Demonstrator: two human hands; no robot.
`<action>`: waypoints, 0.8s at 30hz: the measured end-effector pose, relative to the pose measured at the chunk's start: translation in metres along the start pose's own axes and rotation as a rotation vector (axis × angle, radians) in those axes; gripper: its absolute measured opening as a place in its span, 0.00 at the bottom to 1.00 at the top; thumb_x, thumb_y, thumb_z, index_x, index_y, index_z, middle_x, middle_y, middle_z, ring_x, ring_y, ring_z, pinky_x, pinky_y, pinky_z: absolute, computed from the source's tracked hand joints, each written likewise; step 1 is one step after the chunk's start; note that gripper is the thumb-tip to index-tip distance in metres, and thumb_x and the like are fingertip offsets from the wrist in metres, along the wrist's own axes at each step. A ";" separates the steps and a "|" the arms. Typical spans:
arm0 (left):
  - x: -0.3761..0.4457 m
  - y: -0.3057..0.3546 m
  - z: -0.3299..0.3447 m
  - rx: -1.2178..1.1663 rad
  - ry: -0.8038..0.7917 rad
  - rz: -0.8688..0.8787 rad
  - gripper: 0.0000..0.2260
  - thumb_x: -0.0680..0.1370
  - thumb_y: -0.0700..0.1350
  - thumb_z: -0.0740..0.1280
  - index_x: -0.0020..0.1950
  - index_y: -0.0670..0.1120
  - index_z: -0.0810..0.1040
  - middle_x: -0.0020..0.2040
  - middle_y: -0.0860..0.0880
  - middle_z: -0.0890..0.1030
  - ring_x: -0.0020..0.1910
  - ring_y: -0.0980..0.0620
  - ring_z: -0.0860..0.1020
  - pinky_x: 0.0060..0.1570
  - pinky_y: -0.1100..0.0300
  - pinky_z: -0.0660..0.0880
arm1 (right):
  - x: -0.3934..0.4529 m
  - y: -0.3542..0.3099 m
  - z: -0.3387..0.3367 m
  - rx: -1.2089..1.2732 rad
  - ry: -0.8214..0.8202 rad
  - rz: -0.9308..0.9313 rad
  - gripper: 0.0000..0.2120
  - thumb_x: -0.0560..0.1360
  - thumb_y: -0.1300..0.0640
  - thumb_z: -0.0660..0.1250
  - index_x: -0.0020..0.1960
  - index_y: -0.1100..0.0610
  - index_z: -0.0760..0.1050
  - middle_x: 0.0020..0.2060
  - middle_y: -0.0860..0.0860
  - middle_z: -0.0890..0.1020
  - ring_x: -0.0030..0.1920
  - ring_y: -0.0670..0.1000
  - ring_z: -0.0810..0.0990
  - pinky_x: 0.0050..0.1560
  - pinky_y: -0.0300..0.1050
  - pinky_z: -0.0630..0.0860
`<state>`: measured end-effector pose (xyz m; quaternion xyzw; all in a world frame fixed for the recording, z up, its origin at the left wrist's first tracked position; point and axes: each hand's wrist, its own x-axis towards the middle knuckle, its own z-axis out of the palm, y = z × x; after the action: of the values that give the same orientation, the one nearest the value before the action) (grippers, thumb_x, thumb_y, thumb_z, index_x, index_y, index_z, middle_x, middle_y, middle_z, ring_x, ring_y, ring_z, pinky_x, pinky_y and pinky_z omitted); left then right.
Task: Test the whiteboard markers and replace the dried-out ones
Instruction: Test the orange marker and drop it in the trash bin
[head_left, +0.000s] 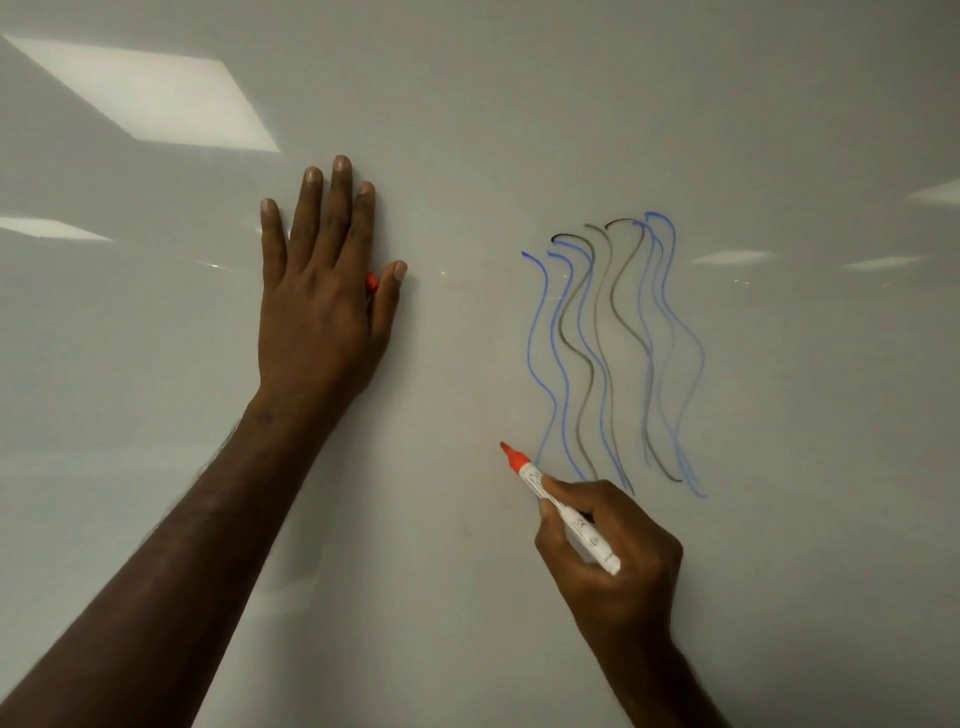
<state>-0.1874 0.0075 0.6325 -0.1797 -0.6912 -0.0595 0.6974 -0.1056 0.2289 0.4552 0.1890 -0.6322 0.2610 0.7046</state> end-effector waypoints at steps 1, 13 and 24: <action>0.000 0.000 0.000 -0.002 0.000 -0.001 0.27 0.86 0.55 0.49 0.82 0.43 0.52 0.82 0.43 0.51 0.82 0.45 0.48 0.79 0.42 0.45 | -0.005 0.002 -0.003 -0.006 -0.011 -0.017 0.03 0.71 0.63 0.75 0.45 0.60 0.84 0.35 0.49 0.82 0.33 0.47 0.78 0.36 0.36 0.74; -0.006 0.003 -0.015 -0.430 0.023 -0.098 0.25 0.86 0.55 0.47 0.78 0.44 0.64 0.80 0.46 0.61 0.81 0.50 0.55 0.79 0.44 0.47 | -0.027 -0.009 -0.036 0.288 -0.164 0.257 0.10 0.71 0.61 0.75 0.52 0.55 0.84 0.43 0.43 0.86 0.40 0.47 0.85 0.38 0.42 0.81; -0.261 0.125 -0.081 -2.075 -0.171 -1.176 0.35 0.76 0.62 0.68 0.77 0.46 0.67 0.77 0.41 0.67 0.75 0.36 0.67 0.70 0.35 0.64 | -0.085 -0.065 -0.092 0.600 -0.355 0.630 0.08 0.67 0.50 0.76 0.46 0.46 0.85 0.38 0.48 0.87 0.39 0.51 0.87 0.39 0.48 0.83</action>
<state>-0.0794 0.0531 0.3555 -0.3165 -0.3340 -0.8871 0.0375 0.0009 0.2216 0.3637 0.2250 -0.6662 0.5972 0.3860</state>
